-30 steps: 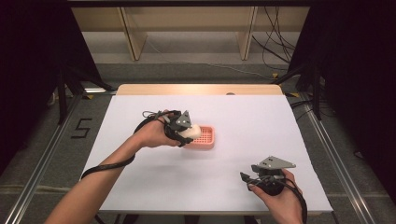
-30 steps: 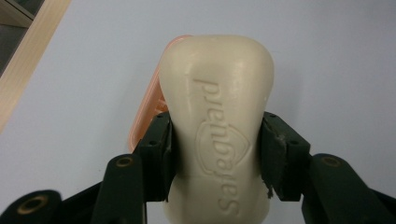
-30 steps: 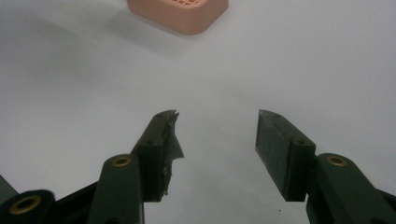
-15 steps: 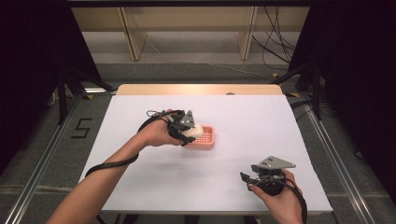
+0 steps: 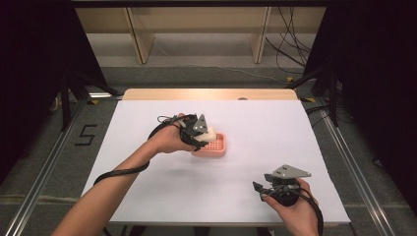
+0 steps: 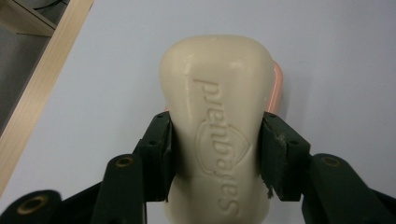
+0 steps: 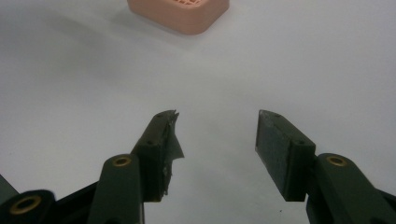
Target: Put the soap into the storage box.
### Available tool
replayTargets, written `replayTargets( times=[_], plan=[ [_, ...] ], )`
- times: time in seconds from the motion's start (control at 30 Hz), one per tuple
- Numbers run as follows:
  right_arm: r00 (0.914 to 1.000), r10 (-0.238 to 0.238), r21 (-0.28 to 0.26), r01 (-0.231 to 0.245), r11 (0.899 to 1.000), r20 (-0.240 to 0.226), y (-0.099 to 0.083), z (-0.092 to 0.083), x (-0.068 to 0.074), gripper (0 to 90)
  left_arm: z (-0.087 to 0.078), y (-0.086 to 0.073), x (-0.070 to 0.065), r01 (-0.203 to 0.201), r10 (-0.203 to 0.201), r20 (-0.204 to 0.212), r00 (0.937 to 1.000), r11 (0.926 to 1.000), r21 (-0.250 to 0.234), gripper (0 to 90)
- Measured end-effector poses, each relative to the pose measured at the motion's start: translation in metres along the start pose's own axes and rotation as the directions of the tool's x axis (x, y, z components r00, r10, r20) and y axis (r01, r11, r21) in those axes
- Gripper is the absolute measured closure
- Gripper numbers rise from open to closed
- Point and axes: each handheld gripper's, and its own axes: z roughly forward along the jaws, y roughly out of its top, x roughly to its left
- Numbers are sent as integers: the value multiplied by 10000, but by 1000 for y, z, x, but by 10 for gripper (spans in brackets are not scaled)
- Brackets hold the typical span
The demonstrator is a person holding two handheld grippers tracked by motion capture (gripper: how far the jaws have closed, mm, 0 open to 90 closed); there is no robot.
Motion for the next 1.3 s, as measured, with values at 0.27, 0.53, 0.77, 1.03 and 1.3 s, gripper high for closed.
replayTargets(
  times=[0.27,0.53,0.77,1.03,1.3],
  plan=[
    [9998,161,96,-160,9998,-80,0,0,1,483,8,4,-1,-226,223,-207,9995,9997,-111,497],
    [9999,136,96,-135,9999,-97,0,-1,2,483,16,1,1,-194,193,-258,9995,9998,-28,497],
    [9999,97,56,-96,9999,-50,0,0,2,483,20,0,2,-302,306,-348,9989,9995,128,496],
    [9997,182,139,-180,9997,-183,0,0,3,483,26,-1,3,-333,343,-276,9990,9988,361,495],
    [9999,83,70,-82,9999,-69,0,0,3,483,31,-4,2,-209,221,-271,9994,9989,432,495]
  ],
)
